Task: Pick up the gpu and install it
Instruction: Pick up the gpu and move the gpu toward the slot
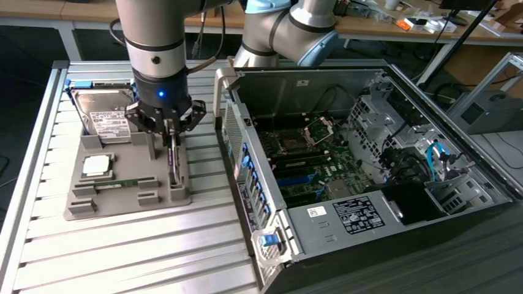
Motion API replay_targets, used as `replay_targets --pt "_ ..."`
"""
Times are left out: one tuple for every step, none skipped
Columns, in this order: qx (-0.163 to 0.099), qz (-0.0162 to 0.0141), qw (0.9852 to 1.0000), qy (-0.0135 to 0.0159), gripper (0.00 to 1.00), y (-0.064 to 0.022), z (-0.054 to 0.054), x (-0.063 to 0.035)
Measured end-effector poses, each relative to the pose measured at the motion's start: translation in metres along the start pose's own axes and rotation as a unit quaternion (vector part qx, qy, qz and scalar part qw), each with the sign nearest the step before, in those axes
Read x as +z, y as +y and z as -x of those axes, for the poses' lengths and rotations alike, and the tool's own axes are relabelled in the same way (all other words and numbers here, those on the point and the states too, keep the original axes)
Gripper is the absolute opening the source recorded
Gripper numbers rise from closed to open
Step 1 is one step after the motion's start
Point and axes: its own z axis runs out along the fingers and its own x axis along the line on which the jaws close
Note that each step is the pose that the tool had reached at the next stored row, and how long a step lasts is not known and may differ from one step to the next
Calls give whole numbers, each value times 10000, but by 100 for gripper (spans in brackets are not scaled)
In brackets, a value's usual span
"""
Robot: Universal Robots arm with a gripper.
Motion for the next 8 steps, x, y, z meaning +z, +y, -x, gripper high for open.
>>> replay_targets --pt "0 1 10000 0 27 0 0 -4" --pt "0 1 10000 1 27 0 0 -9" --pt "0 2 10000 1 27 1 0 -13" --pt "0 3 10000 1 27 1 0 -17" --pt "0 3 10000 1 27 1 0 -20" --pt "0 4 10000 1 27 1 0 -24" --pt "0 4 10000 1 27 1 0 -28" --pt "0 6 10000 0 27 2 1 -30"
